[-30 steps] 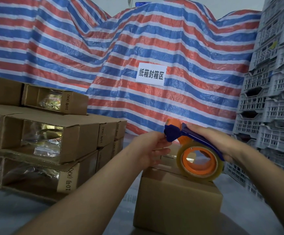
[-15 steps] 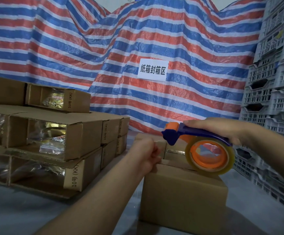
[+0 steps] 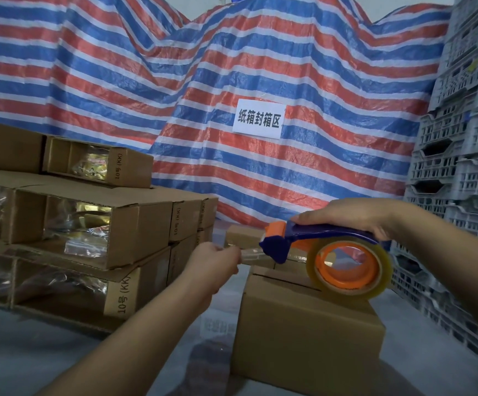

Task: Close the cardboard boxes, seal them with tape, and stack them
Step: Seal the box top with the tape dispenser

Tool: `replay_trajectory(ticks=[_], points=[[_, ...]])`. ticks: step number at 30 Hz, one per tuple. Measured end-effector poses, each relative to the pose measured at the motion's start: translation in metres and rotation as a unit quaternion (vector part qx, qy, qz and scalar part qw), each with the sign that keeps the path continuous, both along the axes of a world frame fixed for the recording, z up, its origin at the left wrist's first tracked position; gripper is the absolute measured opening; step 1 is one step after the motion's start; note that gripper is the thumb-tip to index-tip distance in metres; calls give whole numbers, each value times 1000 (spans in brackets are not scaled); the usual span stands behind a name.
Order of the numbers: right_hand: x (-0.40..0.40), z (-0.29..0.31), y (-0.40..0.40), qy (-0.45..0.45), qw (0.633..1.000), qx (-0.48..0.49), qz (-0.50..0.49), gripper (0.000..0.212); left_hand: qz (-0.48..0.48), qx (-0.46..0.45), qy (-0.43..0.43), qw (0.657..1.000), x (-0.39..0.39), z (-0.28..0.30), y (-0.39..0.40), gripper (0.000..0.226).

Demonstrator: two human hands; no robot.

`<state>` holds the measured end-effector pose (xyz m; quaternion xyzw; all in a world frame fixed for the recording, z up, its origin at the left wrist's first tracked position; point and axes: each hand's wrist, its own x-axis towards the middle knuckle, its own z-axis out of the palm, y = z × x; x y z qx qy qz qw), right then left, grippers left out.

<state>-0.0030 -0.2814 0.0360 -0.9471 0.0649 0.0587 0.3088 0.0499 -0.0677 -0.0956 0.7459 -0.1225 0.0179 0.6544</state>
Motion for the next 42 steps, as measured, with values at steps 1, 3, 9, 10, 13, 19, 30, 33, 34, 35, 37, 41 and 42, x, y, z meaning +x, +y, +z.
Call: replay_trajectory(ticks=[1, 3, 9, 10, 13, 19, 30, 33, 34, 35, 37, 41, 42], points=[[2, 0, 5, 3, 1000, -25, 0, 56, -3, 11, 7, 1000, 1, -4, 3, 10], [7, 2, 15, 12, 998, -65, -3, 53, -12, 32, 23, 999, 4, -11, 5, 9], [18, 3, 35, 38, 989, -140, -1, 47, -10, 55, 70, 996, 15, -31, 4, 12], [19, 3, 36, 43, 989, -143, -2, 47, -12, 57, 74, 996, 15, -34, 3, 17], [19, 2, 38, 46, 987, -157, -4, 46, -18, 64, 91, 994, 16, -38, -3, 22], [19, 1, 35, 47, 987, -153, 4, 49, -66, 65, 148, 985, 6, -36, -12, 8], [23, -1, 33, 40, 988, -152, 9, 47, -122, 34, 237, 963, -3, -44, -4, 29], [23, 0, 32, 42, 988, -147, 5, 49, -112, 75, 227, 964, -5, -49, -8, 47], [23, 0, 32, 42, 988, -148, 7, 48, -98, 92, 181, 974, -5, -48, -11, 49], [23, 0, 31, 42, 988, -149, 8, 48, -79, 96, 122, 985, -6, -46, -14, 50], [23, -1, 30, 41, 989, -143, 4, 48, -88, 46, 23, 995, -8, -39, -17, 43], [23, -2, 29, 37, 990, -137, 5, 49, -231, 27, -64, 970, -24, -30, -8, 32], [23, -2, 29, 38, 990, -133, 6, 49, -254, 43, -78, 963, -25, -33, -6, 30]])
